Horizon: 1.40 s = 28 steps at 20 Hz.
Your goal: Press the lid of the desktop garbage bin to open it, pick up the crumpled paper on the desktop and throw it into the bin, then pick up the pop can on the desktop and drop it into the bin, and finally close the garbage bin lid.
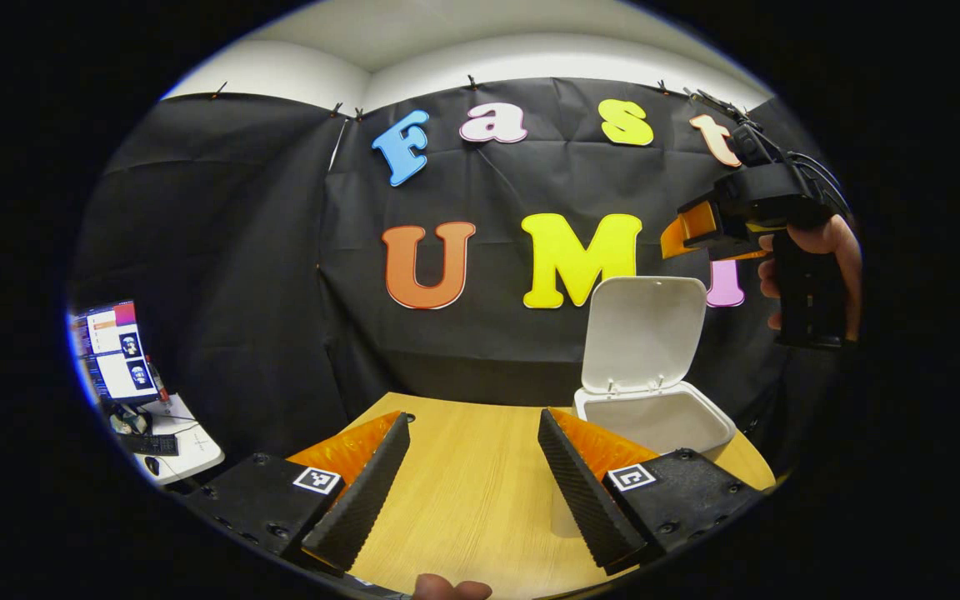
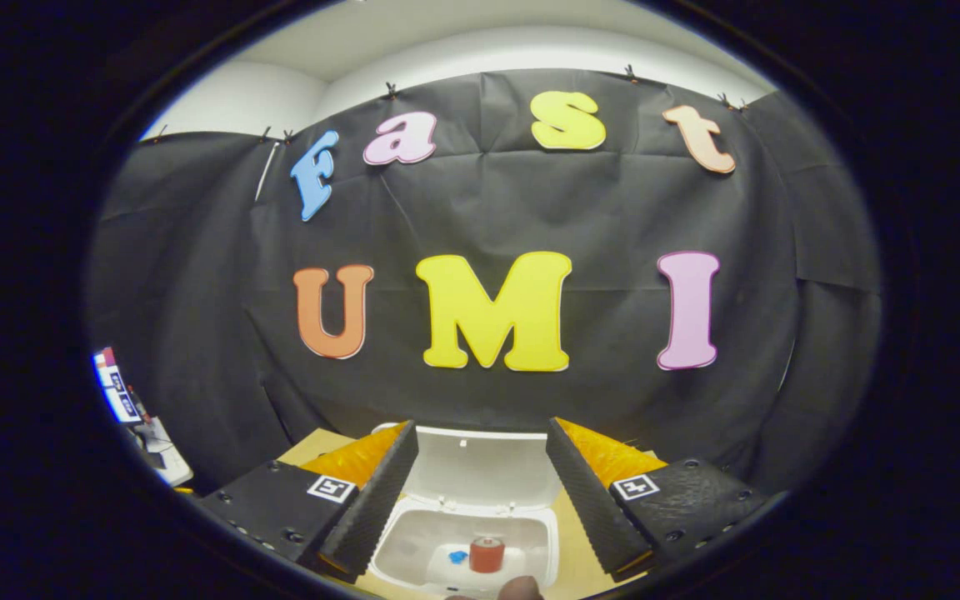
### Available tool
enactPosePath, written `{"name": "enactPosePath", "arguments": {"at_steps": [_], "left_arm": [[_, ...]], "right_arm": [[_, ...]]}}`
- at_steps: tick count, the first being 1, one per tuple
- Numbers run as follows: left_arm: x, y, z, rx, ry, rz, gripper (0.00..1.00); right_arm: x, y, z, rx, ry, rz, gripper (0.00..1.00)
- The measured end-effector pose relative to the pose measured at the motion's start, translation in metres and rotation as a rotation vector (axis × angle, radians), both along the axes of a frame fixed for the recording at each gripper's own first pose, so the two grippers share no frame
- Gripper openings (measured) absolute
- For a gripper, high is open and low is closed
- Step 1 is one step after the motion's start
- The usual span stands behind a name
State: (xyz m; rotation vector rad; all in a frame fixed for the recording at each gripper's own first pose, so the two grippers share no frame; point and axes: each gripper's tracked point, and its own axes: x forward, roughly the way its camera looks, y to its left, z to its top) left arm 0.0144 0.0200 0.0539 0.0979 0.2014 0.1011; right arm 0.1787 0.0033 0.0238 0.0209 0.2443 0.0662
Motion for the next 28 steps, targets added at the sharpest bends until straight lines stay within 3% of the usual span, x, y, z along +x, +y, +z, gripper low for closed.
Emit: {"name": "enactPosePath", "arguments": {"at_steps": [5, 14, 23, 28], "left_arm": [[-0.004, 0.013, 0.005, 0.016, -0.012, 0.051, 1.0], [-0.002, 0.03, 0.007, 0.018, -0.015, 0.108, 1.0], [0.005, 0.029, 0.008, 0.027, -0.02, 0.1, 1.0], [0.004, 0.025, 0.01, 0.028, -0.021, 0.074, 1.0]], "right_arm": [[0.038, 0.005, -0.002, -0.033, -0.003, 0.013, 0.93], [0.069, 0.017, -0.029, -0.01, 0.068, 0.027, 0.96], [0.071, 0.02, -0.042, 0.011, 0.109, 0.024, 0.96], [0.053, 0.02, -0.045, 0.027, 0.121, 0.017, 0.95]]}}
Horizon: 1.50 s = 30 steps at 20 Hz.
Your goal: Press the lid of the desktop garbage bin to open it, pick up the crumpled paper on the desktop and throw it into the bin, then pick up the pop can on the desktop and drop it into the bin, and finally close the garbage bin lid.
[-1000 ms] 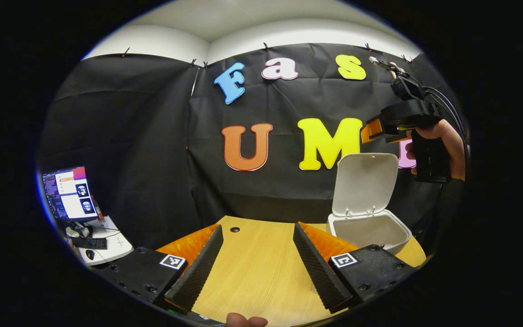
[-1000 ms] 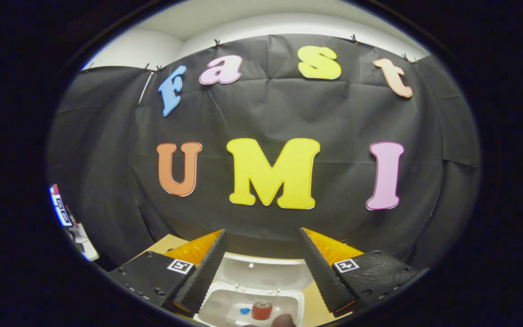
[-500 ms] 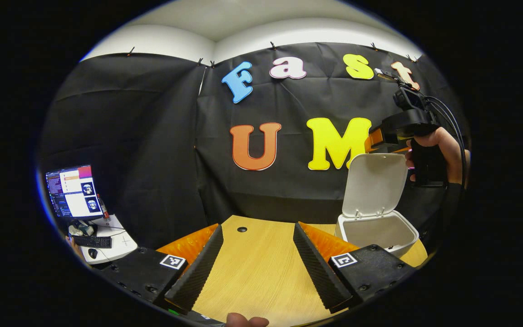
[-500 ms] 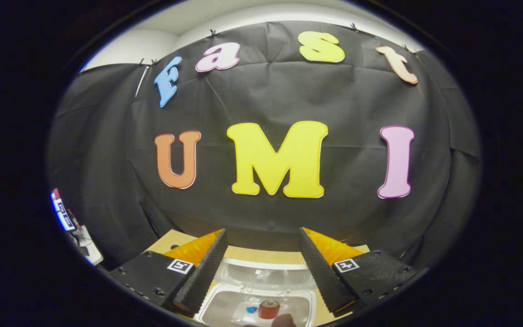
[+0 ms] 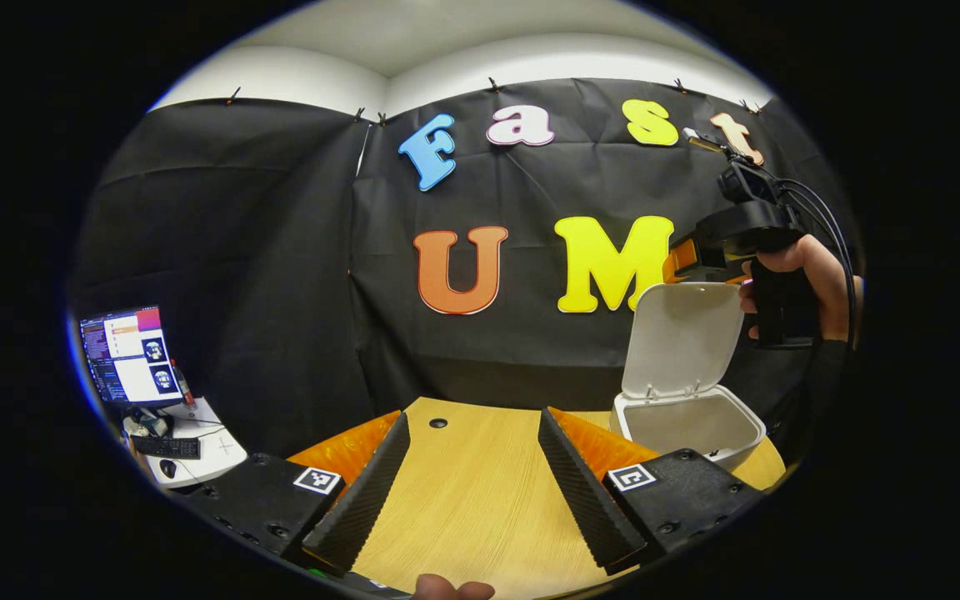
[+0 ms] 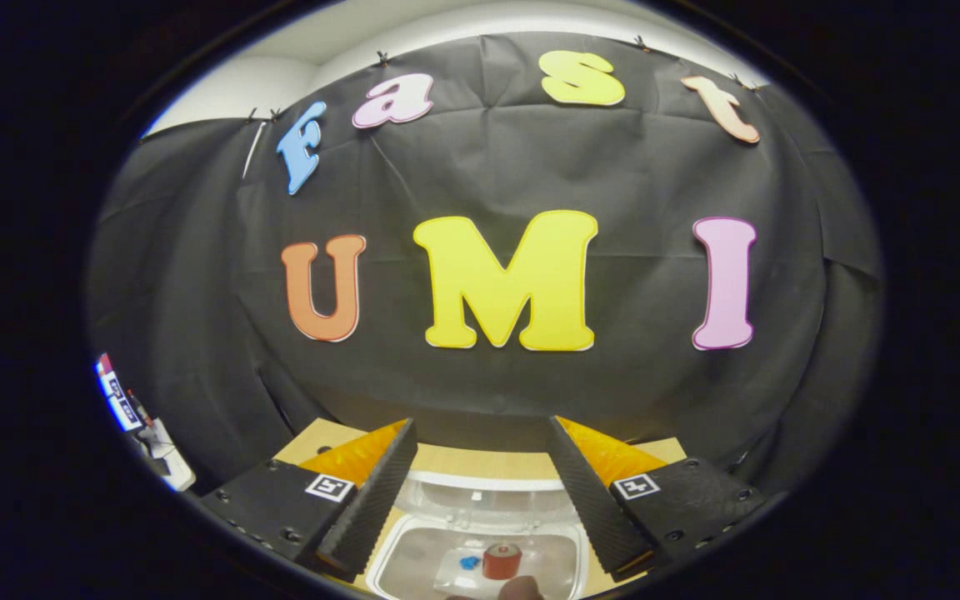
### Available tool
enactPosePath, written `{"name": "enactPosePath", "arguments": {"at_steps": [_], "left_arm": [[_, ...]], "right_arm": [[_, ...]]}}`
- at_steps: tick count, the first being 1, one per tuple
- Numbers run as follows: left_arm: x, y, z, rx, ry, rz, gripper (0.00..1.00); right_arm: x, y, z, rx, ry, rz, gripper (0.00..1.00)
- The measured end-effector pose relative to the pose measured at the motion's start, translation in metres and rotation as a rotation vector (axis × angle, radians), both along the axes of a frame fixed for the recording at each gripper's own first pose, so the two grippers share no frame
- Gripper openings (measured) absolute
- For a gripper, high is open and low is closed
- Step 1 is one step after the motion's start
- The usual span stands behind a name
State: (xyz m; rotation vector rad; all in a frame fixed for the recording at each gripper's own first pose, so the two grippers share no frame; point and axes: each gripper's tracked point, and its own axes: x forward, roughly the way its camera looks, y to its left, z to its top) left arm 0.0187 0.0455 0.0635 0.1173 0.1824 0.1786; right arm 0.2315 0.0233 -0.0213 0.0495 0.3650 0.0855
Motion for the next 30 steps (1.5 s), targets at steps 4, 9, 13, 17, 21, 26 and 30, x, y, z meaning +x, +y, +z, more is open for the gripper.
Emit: {"name": "enactPosePath", "arguments": {"at_steps": [4, 9, 13, 17, 21, 26, 30], "left_arm": [[-0.002, -0.007, -0.001, -0.006, -0.002, -0.043, 1.0], [-0.004, -0.018, -0.005, -0.013, 0.0, -0.106, 1.0], [-0.004, -0.024, -0.007, -0.03, -0.003, -0.14, 1.0], [-0.003, -0.026, -0.008, -0.048, -0.002, -0.164, 1.0], [-0.006, -0.03, -0.009, -0.046, -0.002, -0.189, 1.0], [-0.011, -0.031, -0.008, -0.037, -0.004, -0.209, 1.0], [-0.015, -0.032, -0.01, -0.044, 0.0, -0.212, 1.0]], "right_arm": [[-0.027, -0.001, -0.01, 0.004, 0.021, -0.004, 0.97], [-0.074, -0.006, -0.036, -0.013, 0.054, -0.021, 0.97], [-0.107, -0.007, -0.068, -0.004, 0.105, -0.034, 0.95], [-0.131, -0.011, -0.105, -0.038, 0.163, -0.047, 0.97], [-0.145, -0.013, -0.129, -0.043, 0.202, -0.057, 0.97], [-0.154, -0.013, -0.147, -0.057, 0.234, -0.068, 0.98], [-0.158, -0.013, -0.152, -0.065, 0.246, -0.067, 0.98]]}}
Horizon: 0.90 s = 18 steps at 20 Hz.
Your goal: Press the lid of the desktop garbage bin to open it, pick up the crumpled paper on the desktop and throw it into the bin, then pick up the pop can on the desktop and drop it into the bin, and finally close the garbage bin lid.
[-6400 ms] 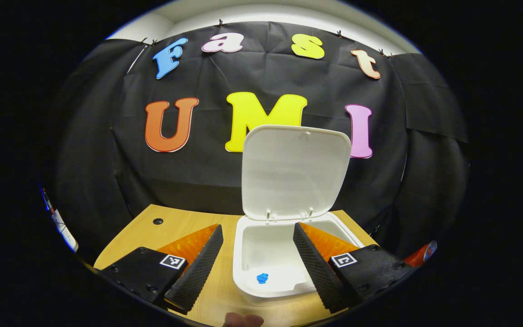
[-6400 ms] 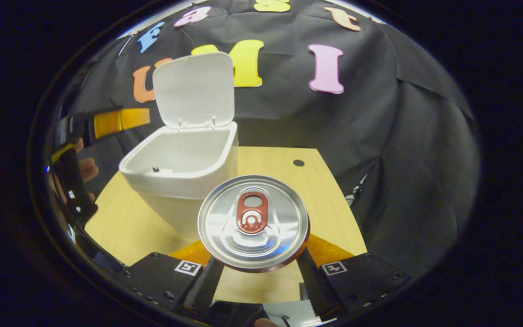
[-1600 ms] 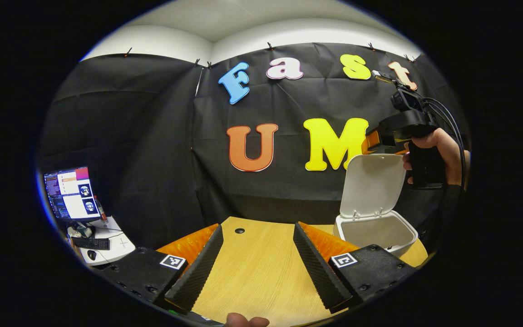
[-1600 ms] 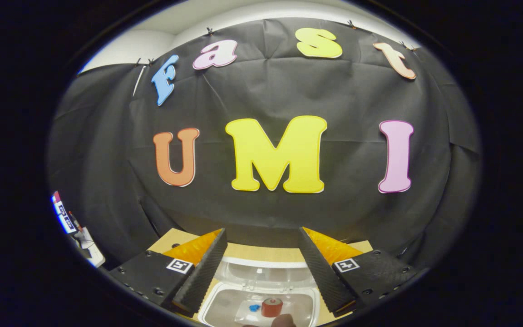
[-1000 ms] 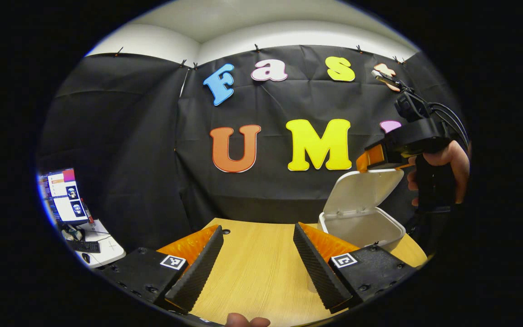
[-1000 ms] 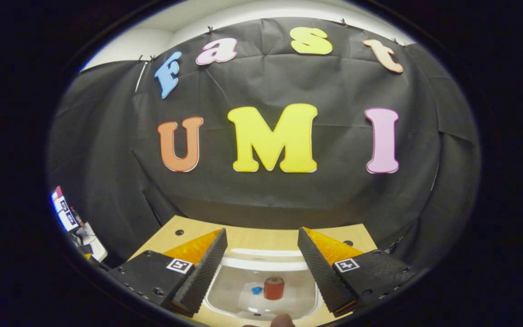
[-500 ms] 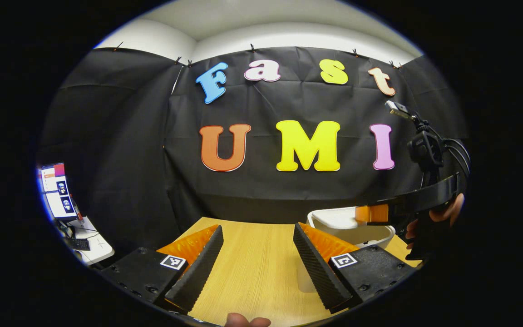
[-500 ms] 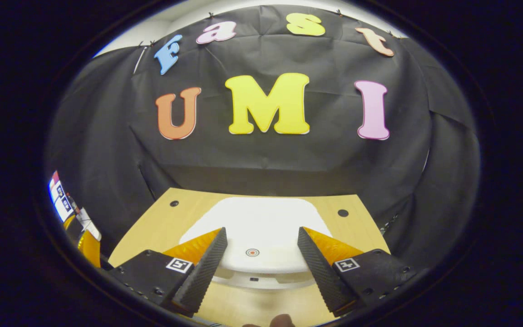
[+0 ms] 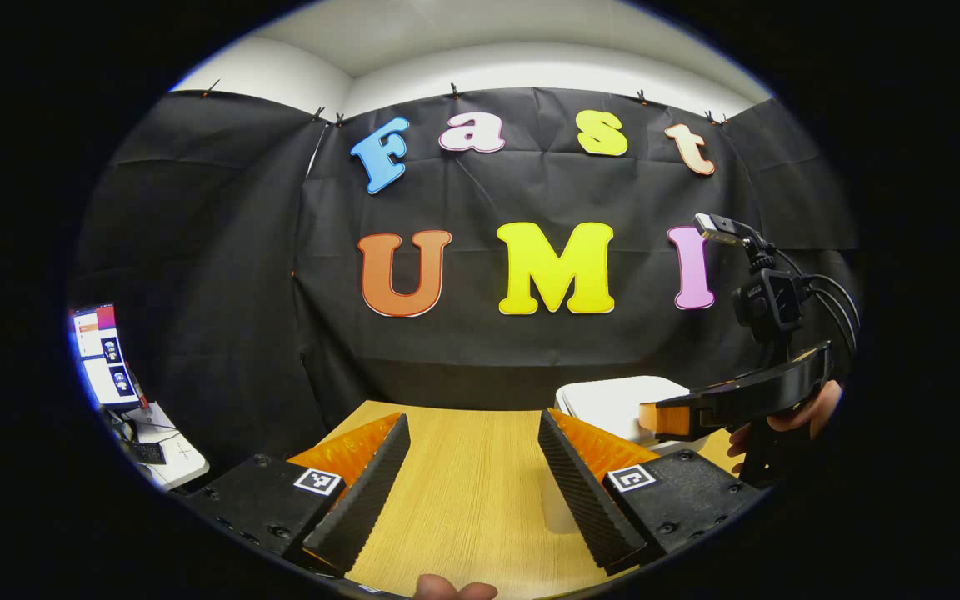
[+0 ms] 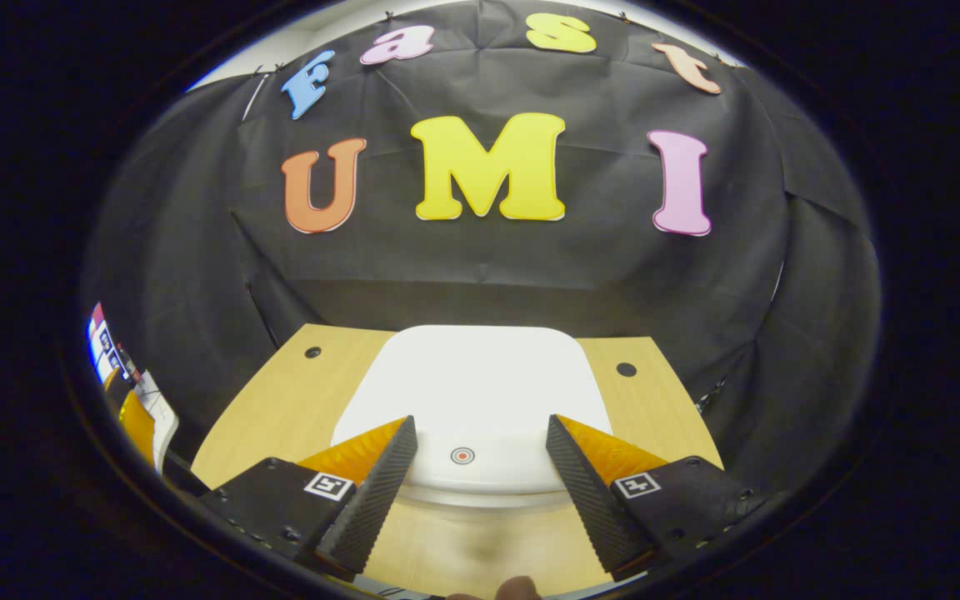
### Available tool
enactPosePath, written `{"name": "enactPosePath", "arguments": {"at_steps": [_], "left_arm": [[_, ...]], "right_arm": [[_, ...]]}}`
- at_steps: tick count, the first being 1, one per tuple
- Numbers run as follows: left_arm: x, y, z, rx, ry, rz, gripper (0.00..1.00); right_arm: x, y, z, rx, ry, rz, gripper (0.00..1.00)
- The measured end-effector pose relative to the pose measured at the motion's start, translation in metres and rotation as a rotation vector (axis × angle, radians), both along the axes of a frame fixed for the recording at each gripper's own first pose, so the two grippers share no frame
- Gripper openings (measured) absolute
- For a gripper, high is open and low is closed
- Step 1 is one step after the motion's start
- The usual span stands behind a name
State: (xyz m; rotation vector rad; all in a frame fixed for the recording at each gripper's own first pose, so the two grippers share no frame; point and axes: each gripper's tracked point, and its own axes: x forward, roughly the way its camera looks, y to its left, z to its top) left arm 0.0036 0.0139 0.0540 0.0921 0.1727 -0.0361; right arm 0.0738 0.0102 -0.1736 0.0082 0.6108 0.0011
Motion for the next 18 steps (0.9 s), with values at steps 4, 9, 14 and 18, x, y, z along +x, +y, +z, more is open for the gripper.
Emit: {"name": "enactPosePath", "arguments": {"at_steps": [4, 9, 14, 18], "left_arm": [[-0.003, 0.0, 0.002, 0.006, -0.009, -0.005, 1.0], [-0.006, 0.0, 0.001, 0.006, -0.005, -0.006, 1.0], [-0.009, -0.003, -0.001, 0.003, -0.003, -0.018, 1.0], [-0.013, -0.005, -0.003, -0.002, 0.002, -0.026, 1.0]], "right_arm": [[-0.003, 0.0, -0.007, -0.011, 0.015, 0.001, 0.98], [-0.003, 0.001, -0.008, -0.015, 0.011, -0.006, 0.96], [-0.005, 0.001, -0.009, -0.019, 0.007, -0.002, 0.96], [-0.005, 0.001, -0.014, -0.018, 0.008, -0.002, 0.99]]}}
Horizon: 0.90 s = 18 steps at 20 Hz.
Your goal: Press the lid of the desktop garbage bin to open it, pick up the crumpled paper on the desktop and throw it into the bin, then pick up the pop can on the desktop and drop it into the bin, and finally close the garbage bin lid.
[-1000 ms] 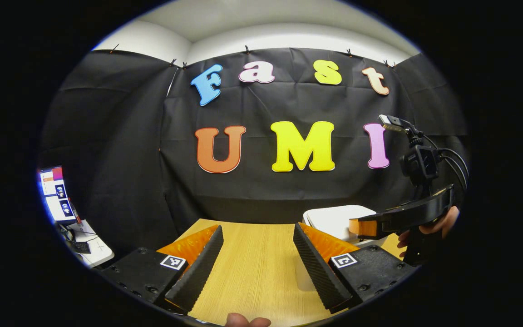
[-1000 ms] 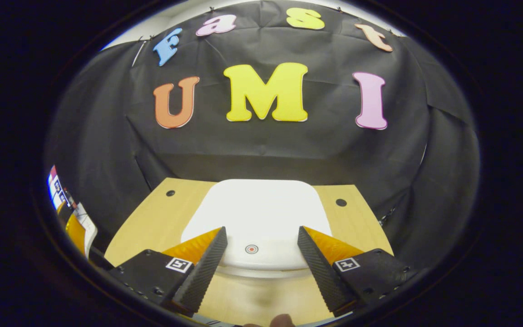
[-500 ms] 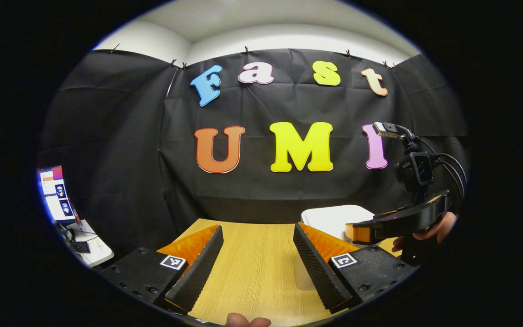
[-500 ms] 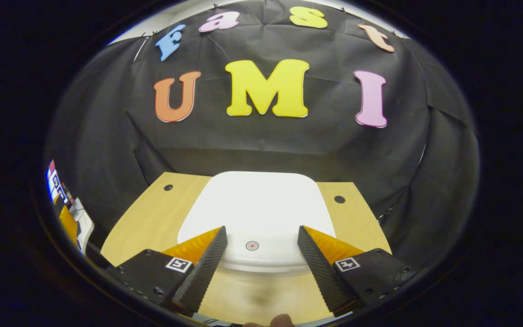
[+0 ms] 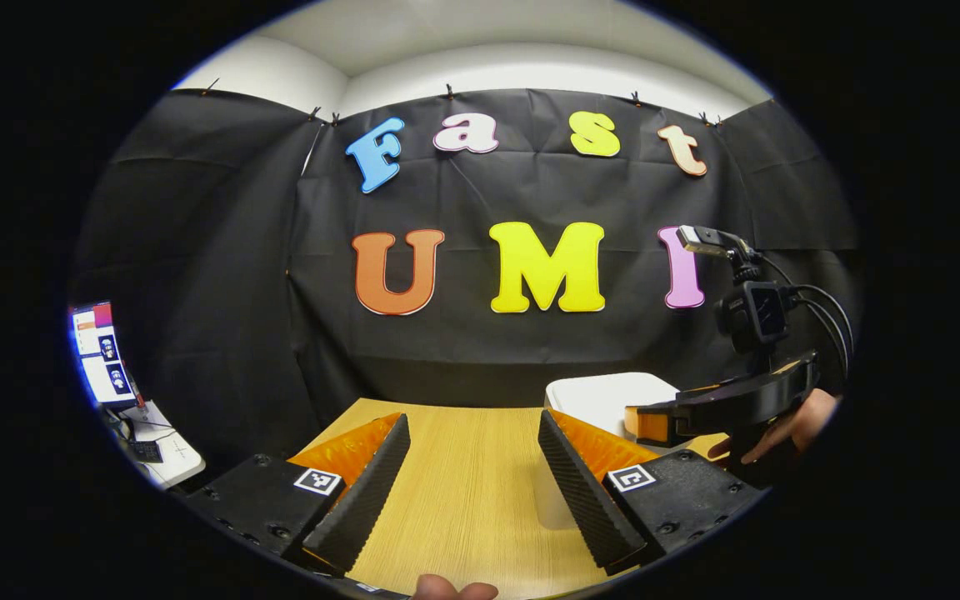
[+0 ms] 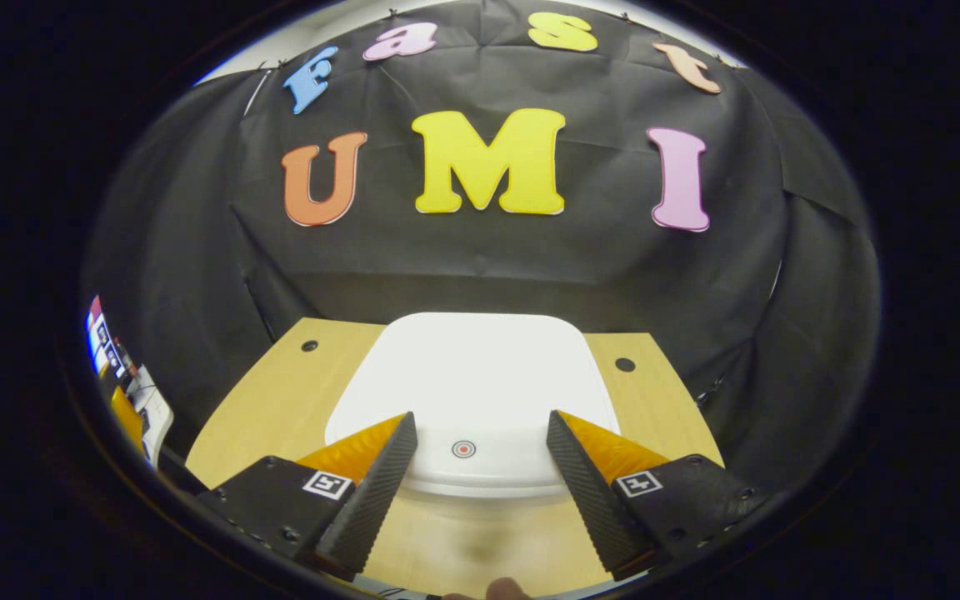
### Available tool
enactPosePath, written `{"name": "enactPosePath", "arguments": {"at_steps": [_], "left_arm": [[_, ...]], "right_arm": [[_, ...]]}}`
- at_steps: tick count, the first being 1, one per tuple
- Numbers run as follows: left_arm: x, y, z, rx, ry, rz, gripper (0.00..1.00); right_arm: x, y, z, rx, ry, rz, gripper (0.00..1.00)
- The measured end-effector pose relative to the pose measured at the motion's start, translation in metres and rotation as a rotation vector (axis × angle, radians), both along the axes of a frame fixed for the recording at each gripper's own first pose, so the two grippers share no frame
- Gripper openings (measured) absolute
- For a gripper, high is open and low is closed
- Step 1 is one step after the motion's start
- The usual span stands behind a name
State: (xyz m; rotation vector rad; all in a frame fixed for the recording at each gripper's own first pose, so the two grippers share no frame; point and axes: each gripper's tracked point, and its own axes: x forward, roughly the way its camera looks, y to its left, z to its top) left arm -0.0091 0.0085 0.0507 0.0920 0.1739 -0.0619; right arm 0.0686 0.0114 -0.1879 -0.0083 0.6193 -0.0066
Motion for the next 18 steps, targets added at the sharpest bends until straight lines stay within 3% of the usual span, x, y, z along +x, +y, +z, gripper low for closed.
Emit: {"name": "enactPosePath", "arguments": {"at_steps": [18], "left_arm": [[0.0, -0.009, 0.005, -0.007, -0.019, -0.025, 1.0]], "right_arm": [[0.0, -0.001, 0.012, -0.007, -0.15, -0.01, 0.96]]}}
